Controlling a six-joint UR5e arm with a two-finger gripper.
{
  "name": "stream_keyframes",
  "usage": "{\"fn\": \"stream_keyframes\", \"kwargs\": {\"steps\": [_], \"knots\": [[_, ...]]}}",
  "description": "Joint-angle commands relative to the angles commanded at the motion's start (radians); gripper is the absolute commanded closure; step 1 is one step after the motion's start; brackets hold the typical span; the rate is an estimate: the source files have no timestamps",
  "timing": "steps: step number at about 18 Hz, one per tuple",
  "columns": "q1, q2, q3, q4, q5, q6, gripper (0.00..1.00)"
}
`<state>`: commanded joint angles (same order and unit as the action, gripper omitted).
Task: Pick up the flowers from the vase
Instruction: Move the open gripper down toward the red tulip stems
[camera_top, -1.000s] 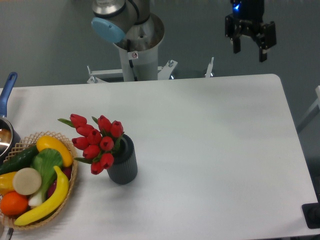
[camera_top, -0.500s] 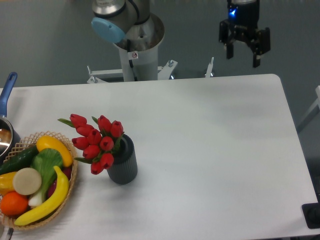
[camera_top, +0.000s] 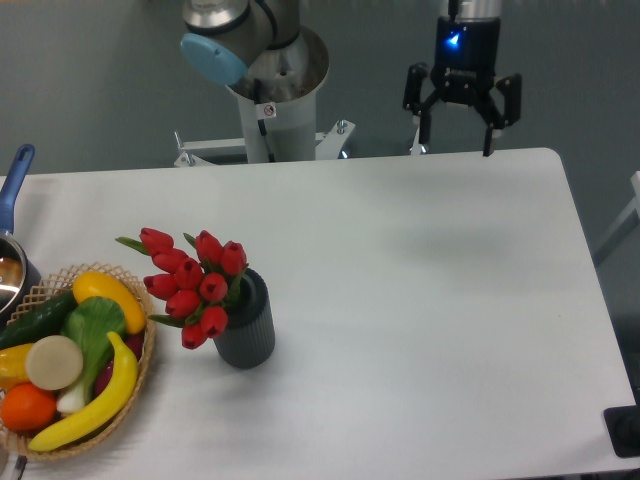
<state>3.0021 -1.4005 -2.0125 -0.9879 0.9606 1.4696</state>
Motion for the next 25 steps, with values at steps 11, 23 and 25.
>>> {"fn": "stream_keyframes", "kwargs": {"steps": [11,23,25], "knots": [[-0.206,-0.026,-0.037,0.003,-0.135,-0.022,0.0],[-0.272,-0.109,-0.066,0.044,-0.43,-0.015,0.0],[-0.294,-0.129,-0.052,0.067,-0.422,-0.02,0.0]]}}
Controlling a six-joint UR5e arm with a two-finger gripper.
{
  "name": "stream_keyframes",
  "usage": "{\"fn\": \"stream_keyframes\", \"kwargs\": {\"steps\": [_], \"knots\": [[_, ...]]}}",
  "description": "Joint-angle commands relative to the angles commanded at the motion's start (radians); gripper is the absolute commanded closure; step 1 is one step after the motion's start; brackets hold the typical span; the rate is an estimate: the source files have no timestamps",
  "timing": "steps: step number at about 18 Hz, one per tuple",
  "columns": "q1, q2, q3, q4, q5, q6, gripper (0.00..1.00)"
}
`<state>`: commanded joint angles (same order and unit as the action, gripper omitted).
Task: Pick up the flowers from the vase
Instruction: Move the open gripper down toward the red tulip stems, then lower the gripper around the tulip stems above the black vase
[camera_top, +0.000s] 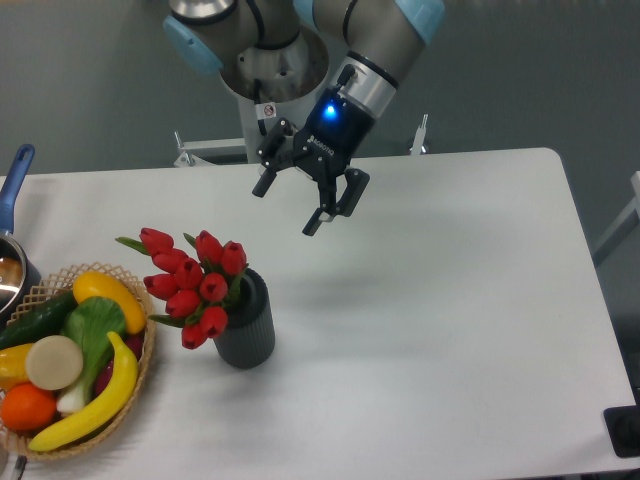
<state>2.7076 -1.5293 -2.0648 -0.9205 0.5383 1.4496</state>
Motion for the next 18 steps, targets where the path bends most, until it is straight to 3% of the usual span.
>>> {"fn": "stream_keyframes", "kwargs": {"steps": [6,13,18], "knots": [[-0.068,-0.081,0.052,0.014,0.003,-0.003,0.0],[-0.092,-0.115,0.055,0.037,0.005,0.0,0.0],[-0.121,-0.176,0.057,0.063,0.003,-0.002,0.0]]}}
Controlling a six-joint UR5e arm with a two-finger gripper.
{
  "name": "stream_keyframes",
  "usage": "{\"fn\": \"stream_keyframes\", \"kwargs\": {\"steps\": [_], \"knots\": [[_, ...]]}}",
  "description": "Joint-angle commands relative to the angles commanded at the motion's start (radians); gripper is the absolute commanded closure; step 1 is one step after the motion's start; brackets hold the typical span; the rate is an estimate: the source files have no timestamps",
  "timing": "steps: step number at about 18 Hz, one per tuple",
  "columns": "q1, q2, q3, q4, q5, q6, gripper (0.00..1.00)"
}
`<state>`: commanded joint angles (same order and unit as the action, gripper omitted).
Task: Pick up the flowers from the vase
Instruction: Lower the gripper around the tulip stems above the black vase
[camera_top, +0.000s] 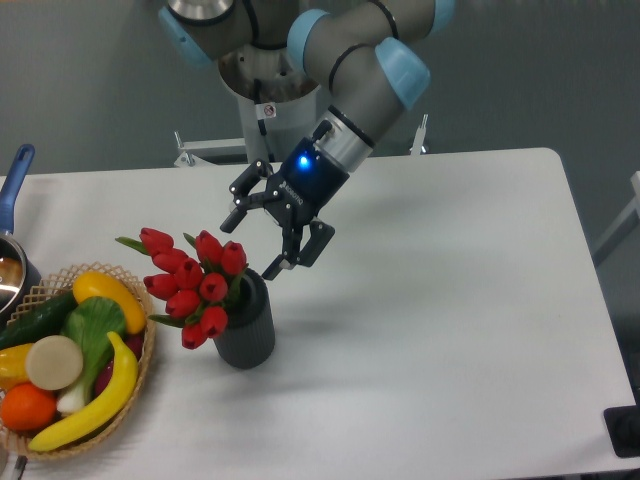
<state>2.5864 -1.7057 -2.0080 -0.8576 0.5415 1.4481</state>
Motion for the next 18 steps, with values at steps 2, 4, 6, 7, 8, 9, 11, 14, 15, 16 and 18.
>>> {"fn": "stream_keyframes", "kwargs": {"steps": [2,4,6,7,8,9,11,14,15,16,18], "knots": [[-0.005,-0.02,0.003,0.012,-0.003,0.0,0.0],[-0.018,-0.032,0.008,0.014,-0.009,-0.002,0.0],[-0.028,-0.041,0.009,0.014,-0.012,-0.002,0.0],[-0.032,-0.048,0.009,0.015,-0.011,-0.002,0.0],[-0.037,-0.06,0.011,0.018,-0.012,-0.002,0.0],[-0.051,-0.063,0.018,0.02,-0.014,-0.002,0.0],[-0.061,-0.083,0.034,0.02,-0.014,-0.003,0.0],[-0.071,-0.086,0.037,0.02,-0.015,-0.003,0.0],[-0.071,-0.089,0.037,0.02,-0.015,-0.003,0.0],[-0.072,-0.089,0.037,0.023,-0.015,-0.003,0.0],[-0.074,-0.091,0.037,0.025,-0.017,-0.003,0.0]]}}
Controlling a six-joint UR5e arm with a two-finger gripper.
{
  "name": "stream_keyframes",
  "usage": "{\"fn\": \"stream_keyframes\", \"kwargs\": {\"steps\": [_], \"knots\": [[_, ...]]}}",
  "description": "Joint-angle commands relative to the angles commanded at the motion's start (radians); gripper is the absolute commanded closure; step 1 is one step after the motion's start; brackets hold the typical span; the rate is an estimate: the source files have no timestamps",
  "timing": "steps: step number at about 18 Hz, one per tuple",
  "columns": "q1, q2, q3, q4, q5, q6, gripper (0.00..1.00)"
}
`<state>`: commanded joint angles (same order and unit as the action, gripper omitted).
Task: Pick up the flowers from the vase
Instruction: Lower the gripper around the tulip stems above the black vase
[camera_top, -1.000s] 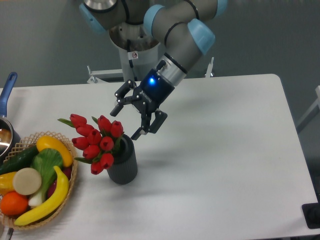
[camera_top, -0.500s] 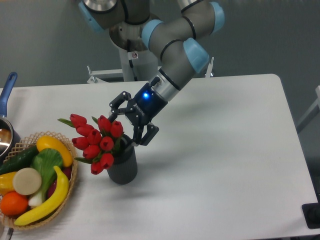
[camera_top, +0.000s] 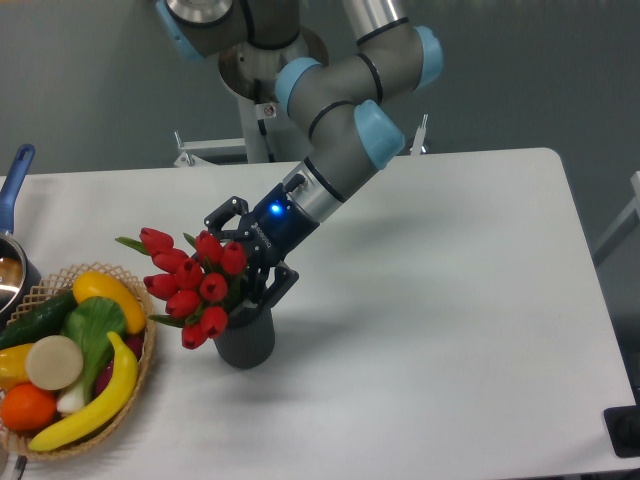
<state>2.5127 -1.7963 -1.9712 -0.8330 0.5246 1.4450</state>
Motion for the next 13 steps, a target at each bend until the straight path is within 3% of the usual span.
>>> {"fn": "stream_keyframes", "kwargs": {"steps": [6,10,13], "knots": [[0.0,0.0,0.002,0.0,-0.018,0.0,0.19],[0.002,0.0,0.003,0.002,-0.035,0.002,0.42],[0.008,0.0,0.005,0.002,-0.064,0.003,0.46]]}}
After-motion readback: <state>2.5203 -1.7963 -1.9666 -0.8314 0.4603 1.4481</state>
